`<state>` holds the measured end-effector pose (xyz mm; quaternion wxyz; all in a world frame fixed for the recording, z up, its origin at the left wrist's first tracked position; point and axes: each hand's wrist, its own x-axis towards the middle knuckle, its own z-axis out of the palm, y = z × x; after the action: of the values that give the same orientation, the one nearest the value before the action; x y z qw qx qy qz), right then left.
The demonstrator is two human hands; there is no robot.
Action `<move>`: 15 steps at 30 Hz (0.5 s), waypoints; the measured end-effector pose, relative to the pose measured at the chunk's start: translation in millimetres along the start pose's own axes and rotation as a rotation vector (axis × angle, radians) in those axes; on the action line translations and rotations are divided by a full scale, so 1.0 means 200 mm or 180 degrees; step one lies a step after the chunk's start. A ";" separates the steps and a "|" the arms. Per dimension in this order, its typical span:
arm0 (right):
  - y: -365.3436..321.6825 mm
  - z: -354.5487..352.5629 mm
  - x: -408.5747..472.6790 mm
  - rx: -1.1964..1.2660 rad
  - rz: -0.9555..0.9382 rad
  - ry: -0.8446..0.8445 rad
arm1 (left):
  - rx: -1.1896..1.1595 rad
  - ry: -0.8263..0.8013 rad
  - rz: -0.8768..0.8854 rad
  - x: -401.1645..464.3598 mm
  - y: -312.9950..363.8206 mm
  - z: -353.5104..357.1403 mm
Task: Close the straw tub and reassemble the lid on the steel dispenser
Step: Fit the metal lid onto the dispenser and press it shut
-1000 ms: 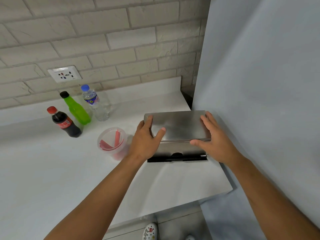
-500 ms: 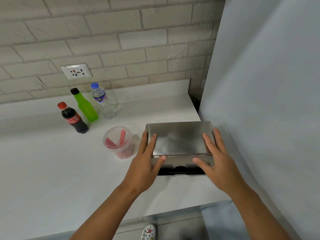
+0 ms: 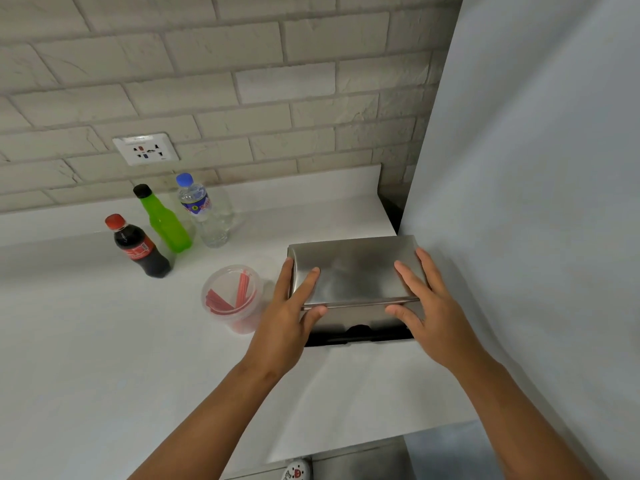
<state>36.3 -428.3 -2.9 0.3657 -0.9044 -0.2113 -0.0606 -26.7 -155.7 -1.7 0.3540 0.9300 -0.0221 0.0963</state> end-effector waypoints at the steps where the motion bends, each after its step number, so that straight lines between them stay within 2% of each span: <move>1: 0.00 0.00 0.03 -0.0008 -0.0007 -0.0008 | -0.0020 0.0006 -0.0020 0.03 -0.01 0.00; 8: 0.07 0.04 0.32 -0.0044 0.0001 -0.0112 | -0.0019 0.0153 -0.0087 0.27 -0.07 0.00; 15: 0.08 0.09 0.61 -0.0591 0.0135 0.0045 | 0.0134 0.0155 -0.0190 0.56 -0.16 0.00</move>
<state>153.1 -384.7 5.4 0.2829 -0.9382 -0.1830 -0.0787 87.8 -129.1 -1.5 0.3375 0.9349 0.0164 0.1088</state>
